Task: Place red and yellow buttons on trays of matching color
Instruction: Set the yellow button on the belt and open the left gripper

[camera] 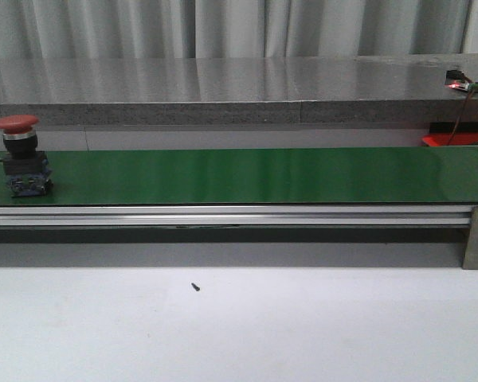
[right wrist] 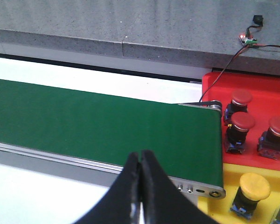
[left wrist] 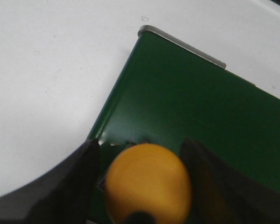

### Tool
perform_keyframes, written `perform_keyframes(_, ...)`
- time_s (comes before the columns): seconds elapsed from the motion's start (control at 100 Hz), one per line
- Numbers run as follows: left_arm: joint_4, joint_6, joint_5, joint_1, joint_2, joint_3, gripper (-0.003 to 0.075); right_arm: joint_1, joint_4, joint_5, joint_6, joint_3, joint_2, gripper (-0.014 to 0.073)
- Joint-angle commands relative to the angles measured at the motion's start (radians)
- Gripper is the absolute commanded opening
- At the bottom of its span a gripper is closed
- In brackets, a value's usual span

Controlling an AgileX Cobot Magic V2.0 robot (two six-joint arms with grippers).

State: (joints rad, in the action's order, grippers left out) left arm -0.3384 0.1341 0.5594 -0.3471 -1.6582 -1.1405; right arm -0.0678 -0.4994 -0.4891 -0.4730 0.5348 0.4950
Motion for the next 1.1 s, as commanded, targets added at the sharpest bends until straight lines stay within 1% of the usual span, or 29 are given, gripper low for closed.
perform_keyframes(0.0, -0.044, 0.024, -0.046, 0.005, 0.048, -0.022, 0.0524, 0.001, -0.019, 0.059, -0.008, 0.023, 0.002, -0.006)
perform_keyframes(0.07, -0.053, 0.024, -0.044, 0.005, 0.057, -0.022, 0.057, 0.001, -0.019, 0.059, -0.008, 0.023, 0.002, -0.006)
perform_keyframes(0.31, -0.055, 0.063, 0.002, 0.009, 0.136, -0.022, 0.0568, 0.001, -0.019, 0.059, -0.008, 0.023, 0.002, -0.006)
perform_keyframes(0.39, -0.055, 0.089, 0.008, 0.024, 0.18, -0.02, 0.0552, 0.001, -0.019, 0.059, -0.008, 0.023, 0.002, -0.006)
perform_keyframes(0.44, -0.055, 0.09, 0.013, 0.042, 0.207, -0.018, 0.0509, 0.001, -0.019, 0.059, -0.008, 0.023, 0.002, -0.006)
perform_keyframes(0.51, -0.055, 0.09, 0.025, 0.064, 0.243, -0.018, 0.0394, 0.001, -0.019, 0.059, -0.008, 0.023, 0.002, -0.006)
perform_keyframes(0.55, -0.055, 0.091, 0.031, 0.075, 0.261, -0.018, 0.0296, 0.001, -0.019, 0.059, -0.008, 0.023, 0.002, -0.006)
perform_keyframes(0.56, -0.055, 0.091, 0.031, 0.079, 0.268, -0.018, 0.026, 0.001, -0.019, 0.059, -0.008, 0.023, 0.002, -0.006)
perform_keyframes(0.58, -0.055, 0.091, 0.034, 0.084, 0.278, -0.018, 0.0223, 0.001, -0.019, 0.059, -0.008, 0.023, 0.002, -0.006)
perform_keyframes(0.63, -0.055, 0.091, 0.043, 0.099, 0.301, -0.018, 0.0078, 0.001, -0.019, 0.059, -0.008, 0.023, 0.002, -0.006)
perform_keyframes(0.65, -0.055, 0.091, 0.045, 0.105, 0.311, -0.018, 0.0043, 0.001, -0.019, 0.059, -0.008, 0.023, 0.002, -0.006)
perform_keyframes(0.66, -0.055, 0.091, 0.047, 0.107, 0.314, -0.018, 0.0008, 0.001, -0.019, 0.059, -0.008, 0.023, 0.002, -0.006)
perform_keyframes(0.68, -0.055, 0.091, 0.049, 0.115, 0.323, -0.016, -0.0018, 0.001, -0.019, 0.059, -0.008, 0.023, 0.002, -0.006)
perform_keyframes(0.85, -0.054, 0.095, 0.056, 0.187, 0.389, 0.012, -0.002, 0.001, -0.019, 0.059, -0.008, 0.023, 0.002, -0.006)
perform_keyframes(1.09, -0.052, 0.121, 0.055, 0.299, 0.496, 0.108, -0.0019, 0.001, -0.019, 0.059, -0.008, 0.023, 0.002, -0.006)
